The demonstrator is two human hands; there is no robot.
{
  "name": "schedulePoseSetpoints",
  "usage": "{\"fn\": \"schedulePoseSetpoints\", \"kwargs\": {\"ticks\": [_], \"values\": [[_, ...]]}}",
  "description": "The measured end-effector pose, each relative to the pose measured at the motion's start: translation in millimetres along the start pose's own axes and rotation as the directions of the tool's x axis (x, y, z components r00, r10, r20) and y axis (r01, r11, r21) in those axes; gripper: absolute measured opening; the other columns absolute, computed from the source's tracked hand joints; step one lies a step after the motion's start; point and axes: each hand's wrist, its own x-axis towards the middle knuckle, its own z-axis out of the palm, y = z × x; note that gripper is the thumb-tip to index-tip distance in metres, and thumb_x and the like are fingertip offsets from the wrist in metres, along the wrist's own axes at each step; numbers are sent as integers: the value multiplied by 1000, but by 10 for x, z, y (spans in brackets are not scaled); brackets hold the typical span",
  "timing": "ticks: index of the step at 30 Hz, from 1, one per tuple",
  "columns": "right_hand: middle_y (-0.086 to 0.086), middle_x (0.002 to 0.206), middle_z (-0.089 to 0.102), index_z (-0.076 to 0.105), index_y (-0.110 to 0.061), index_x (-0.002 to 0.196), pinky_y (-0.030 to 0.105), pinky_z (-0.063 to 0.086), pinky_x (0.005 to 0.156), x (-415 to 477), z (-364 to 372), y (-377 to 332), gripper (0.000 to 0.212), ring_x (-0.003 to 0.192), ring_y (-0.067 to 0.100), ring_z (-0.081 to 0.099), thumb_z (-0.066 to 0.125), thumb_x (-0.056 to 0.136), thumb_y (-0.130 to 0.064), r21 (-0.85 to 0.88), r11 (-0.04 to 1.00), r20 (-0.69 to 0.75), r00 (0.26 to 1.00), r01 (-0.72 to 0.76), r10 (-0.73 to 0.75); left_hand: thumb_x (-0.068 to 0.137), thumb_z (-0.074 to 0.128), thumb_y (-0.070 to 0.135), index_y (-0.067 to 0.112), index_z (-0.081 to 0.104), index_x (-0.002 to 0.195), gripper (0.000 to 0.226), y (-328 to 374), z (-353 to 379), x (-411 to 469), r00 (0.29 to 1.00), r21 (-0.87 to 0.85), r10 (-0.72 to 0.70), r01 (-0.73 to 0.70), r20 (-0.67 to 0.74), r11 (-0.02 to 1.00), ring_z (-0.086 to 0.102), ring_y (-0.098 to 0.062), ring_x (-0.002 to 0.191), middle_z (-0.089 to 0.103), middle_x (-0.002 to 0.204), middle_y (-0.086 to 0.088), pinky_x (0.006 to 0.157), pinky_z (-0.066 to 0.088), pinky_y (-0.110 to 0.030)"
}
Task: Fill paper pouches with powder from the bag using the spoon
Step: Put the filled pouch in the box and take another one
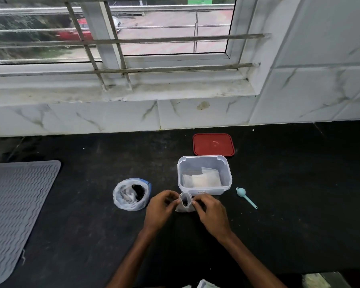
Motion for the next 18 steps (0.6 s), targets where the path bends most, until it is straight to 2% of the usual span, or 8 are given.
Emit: {"fn": "schedulePoseSetpoints", "kwargs": {"ticks": [2, 6, 9, 12, 15, 18], "values": [[-19, 94, 65, 67, -29, 95, 5, 38, 69, -3, -27, 7, 4, 80, -8, 53, 66, 91, -28, -6, 1000, 8, 1000, -19, 19, 85, 72, 22, 30, 68, 85, 9, -6, -6, 12, 1000, 12, -7, 7, -7, 1000, 66, -3, 77, 70, 85, 18, 70, 57, -34], [-18, 94, 59, 62, -26, 96, 1, 36, 64, 3, -103, 63, 4, 77, -7, 51, 61, 95, -29, -66, 997, 40, 999, -32, 35, 88, 68, 25, 32, 64, 85, 9, -49, -40, 16, 999, 65, -33, 34, -25, 997, 64, 0, 78, 67, 84, 18, 71, 56, -32], [-17, 94, 57, 57, -26, 95, 8, 39, 64, -5, -83, 89, 5, 79, -2, 52, 58, 96, -30, -68, 997, 52, 997, -47, 50, 89, 64, 26, 32, 60, 86, 7, -42, 28, -37, 999, 106, -39, 42, -26, 994, 62, 2, 79, 66, 86, 17, 71, 53, -29], [-17, 94, 55, 53, -31, 95, 20, 48, 69, 5, -91, 112, 5, 83, 2, 56, 56, 96, -35, -46, 997, 60, 996, -63, 66, 93, 60, 31, 32, 58, 90, 3, -6, 101, -90, 1000, 142, -21, 24, -18, 990, 59, 2, 81, 63, 88, 16, 71, 46, -24], [-18, 105, 56, 57, -31, 106, 10, 44, 78, 8, -130, 93, 13, 98, -3, 54, 58, 96, -39, -25, 999, 35, 999, -27, 28, 95, 56, 33, 29, 58, 94, 5, 7, 111, -117, 1000, 178, 17, -13, -19, 984, 58, -1, 84, 60, 92, 14, 74, 47, -27], [-13, 116, 61, 61, -25, 119, 14, 41, 94, 27, -109, 20, 31, 110, 1, 53, 54, 95, -44, -116, 984, 21, 991, 132, -130, 94, 52, 39, 27, 57, 96, 13, 29, 137, -116, 998, 201, 70, -68, -3, 977, 58, -4, 87, 59, 94, 14, 77, 48, -31]]}}
